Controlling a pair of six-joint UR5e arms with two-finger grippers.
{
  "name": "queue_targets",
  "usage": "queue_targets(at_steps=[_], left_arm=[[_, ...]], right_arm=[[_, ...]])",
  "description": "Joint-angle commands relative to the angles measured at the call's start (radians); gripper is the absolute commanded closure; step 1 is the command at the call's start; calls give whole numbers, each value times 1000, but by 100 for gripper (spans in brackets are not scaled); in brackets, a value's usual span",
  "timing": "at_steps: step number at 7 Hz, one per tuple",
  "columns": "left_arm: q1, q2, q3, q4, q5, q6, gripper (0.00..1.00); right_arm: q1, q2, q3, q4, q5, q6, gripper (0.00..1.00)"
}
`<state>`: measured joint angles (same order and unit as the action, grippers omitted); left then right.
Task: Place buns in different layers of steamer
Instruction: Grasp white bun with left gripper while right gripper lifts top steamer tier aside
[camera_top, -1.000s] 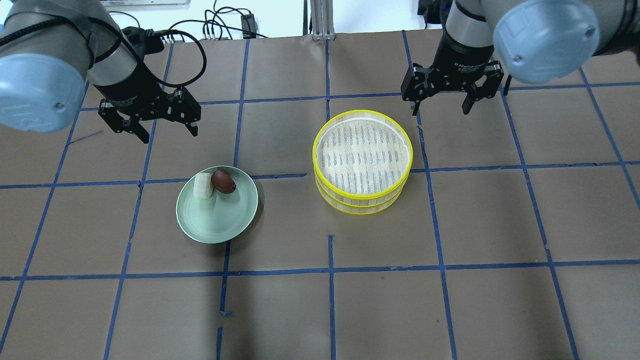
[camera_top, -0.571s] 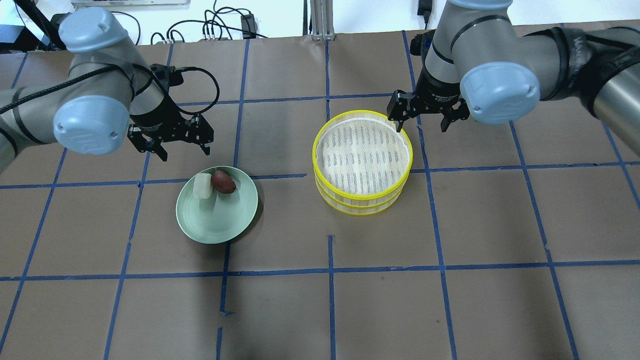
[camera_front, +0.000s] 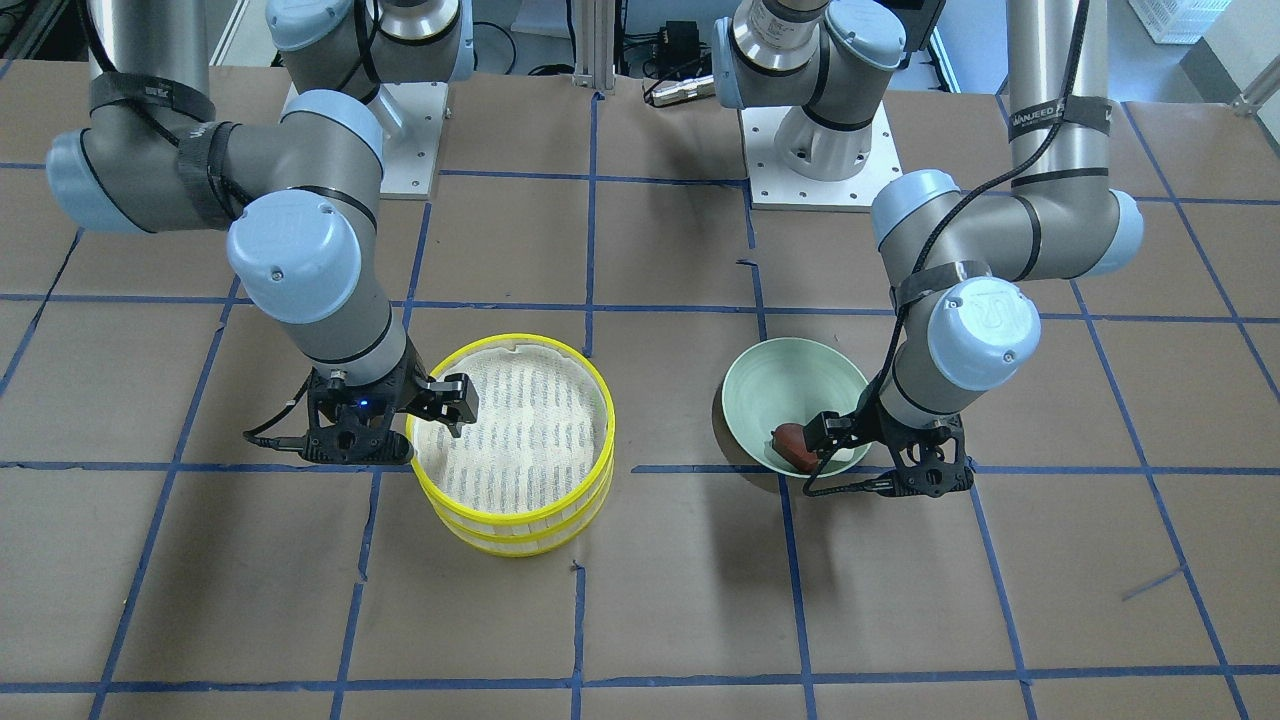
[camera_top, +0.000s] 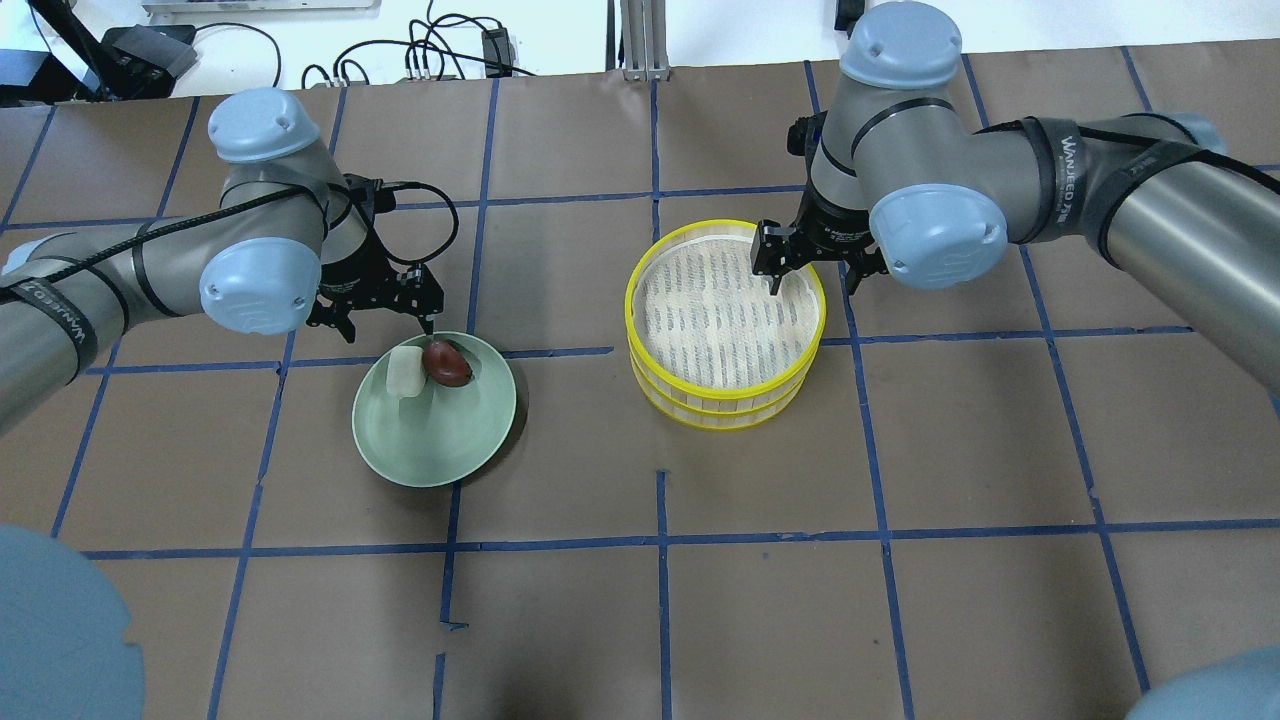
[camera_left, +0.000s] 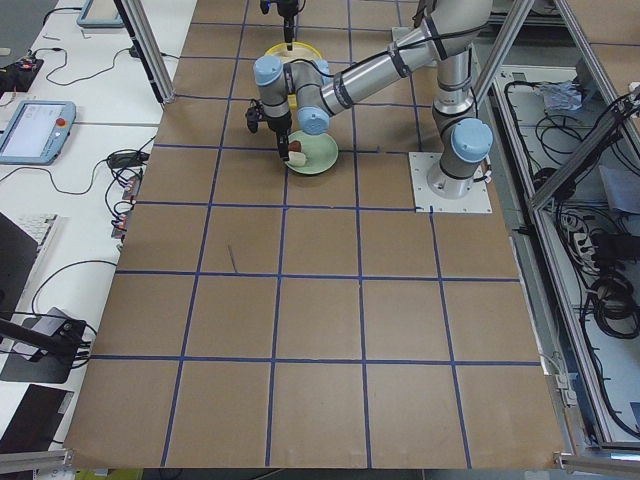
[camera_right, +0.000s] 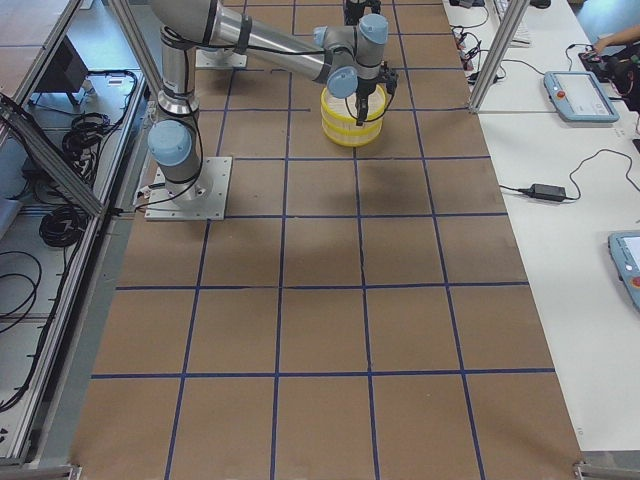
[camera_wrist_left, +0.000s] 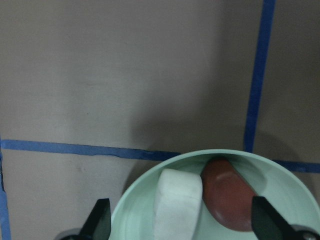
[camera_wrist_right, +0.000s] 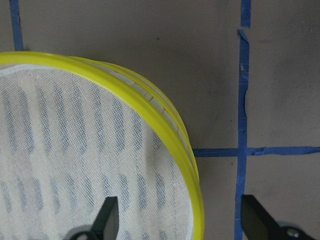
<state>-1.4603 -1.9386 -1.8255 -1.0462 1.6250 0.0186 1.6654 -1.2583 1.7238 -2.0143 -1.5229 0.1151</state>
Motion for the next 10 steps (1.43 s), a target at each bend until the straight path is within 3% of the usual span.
queue_targets(at_steps=[1, 3, 5, 7, 10], left_arm=[[0, -23, -3, 17, 13, -3, 0], [0, -22, -23, 17, 13, -5, 15], [0, -14, -23, 17, 16, -3, 26], [0, -10, -24, 14, 16, -8, 29], [0, -6, -23, 12, 16, -11, 43]], right_arm=[[1, 2, 10, -3, -10, 2, 47], [-1, 0, 11, 3, -11, 2, 84], [-3, -15, 10, 12, -14, 2, 92], [-7, -68, -1, 76, -34, -1, 94], [-200, -107, -152, 302, -28, -224, 93]])
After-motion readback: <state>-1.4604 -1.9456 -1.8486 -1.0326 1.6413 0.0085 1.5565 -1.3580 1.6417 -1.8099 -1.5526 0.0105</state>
